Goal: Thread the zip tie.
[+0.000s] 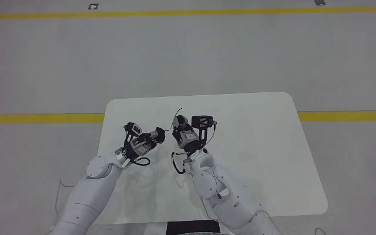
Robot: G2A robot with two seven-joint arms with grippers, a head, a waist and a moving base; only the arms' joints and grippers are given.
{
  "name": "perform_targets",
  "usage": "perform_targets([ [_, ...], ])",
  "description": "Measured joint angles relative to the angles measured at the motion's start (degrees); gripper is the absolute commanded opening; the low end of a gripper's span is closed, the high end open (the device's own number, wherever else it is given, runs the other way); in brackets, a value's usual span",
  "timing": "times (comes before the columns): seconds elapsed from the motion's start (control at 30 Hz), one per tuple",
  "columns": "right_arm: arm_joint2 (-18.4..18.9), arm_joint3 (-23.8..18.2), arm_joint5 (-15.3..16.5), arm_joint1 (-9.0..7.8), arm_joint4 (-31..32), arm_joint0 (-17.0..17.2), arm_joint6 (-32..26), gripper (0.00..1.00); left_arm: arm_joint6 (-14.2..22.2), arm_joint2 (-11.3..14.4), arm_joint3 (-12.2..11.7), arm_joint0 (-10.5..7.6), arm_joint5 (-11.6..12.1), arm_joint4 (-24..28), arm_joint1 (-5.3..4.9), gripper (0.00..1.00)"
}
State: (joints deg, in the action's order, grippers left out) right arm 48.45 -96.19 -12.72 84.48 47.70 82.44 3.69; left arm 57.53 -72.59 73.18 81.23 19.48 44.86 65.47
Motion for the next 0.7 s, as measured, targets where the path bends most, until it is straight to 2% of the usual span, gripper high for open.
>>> perform_targets([
  [0.7, 0.0, 1.5, 0.8, 0.88, 0.1, -1.0, -1.5, 0.0, 0.0, 0.0, 0.0, 0.0, 0.0, 0.0, 0.0, 0.0],
])
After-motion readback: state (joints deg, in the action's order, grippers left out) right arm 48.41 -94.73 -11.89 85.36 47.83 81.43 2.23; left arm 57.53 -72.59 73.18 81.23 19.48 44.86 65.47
